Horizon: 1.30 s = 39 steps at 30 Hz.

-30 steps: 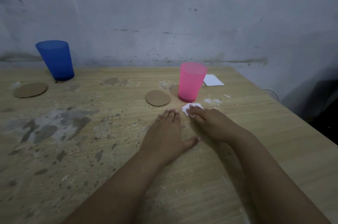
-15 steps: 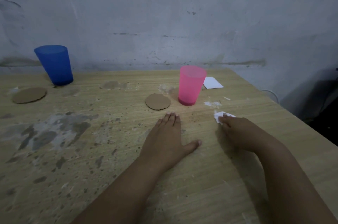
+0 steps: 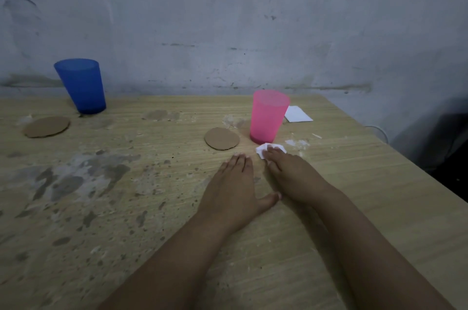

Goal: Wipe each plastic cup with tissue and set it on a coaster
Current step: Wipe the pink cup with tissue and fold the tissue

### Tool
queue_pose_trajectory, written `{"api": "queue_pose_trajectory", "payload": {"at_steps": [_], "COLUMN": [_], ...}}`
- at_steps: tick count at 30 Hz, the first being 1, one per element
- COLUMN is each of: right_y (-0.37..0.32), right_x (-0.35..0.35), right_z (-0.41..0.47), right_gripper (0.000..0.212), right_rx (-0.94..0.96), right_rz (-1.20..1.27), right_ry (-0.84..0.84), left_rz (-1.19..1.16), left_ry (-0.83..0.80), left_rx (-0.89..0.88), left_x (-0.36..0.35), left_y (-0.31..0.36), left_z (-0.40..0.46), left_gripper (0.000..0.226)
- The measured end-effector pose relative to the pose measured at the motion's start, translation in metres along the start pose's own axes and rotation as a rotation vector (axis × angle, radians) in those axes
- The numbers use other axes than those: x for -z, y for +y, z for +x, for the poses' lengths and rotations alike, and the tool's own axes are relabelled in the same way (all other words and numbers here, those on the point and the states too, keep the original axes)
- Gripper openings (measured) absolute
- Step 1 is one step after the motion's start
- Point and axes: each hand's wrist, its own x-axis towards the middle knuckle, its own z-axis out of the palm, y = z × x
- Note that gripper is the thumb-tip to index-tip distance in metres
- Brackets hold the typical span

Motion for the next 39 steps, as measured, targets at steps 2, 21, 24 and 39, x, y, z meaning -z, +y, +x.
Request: {"api": "queue_pose_trajectory", "payload": {"at_steps": [2,21,24,39], "right_y": [-0.003,0.015,0.012,0.012], "right_x": [-0.005,0.041,0.035,0.026], "right_z": [0.004,-0.037,-0.03,-0.027], "right_gripper": [0.044,0.029,0.024,0.04], "right_rx": [0.011,-0.175,-0.218,-0.136], "right_rz": [-0.018,0.744,1.27,1.429], "right_ry": [0.028,0.123,0.104,-0.104], "left_rz": [0.0,-0.656,-0.922,-1.184], "left_ry": [-0.001,0.177,0.222,0.087], "left_rx": [-0.001,0.012,0.045,0.056], "left_x": [0.0,0.018,0.021,0.025], "left_y": [0.0,0.001,0.001,-0.009], "left_z": [0.0,-0.005,-0.002,0.002], "left_gripper": [0.097,0.054,0.052,0.025]}}
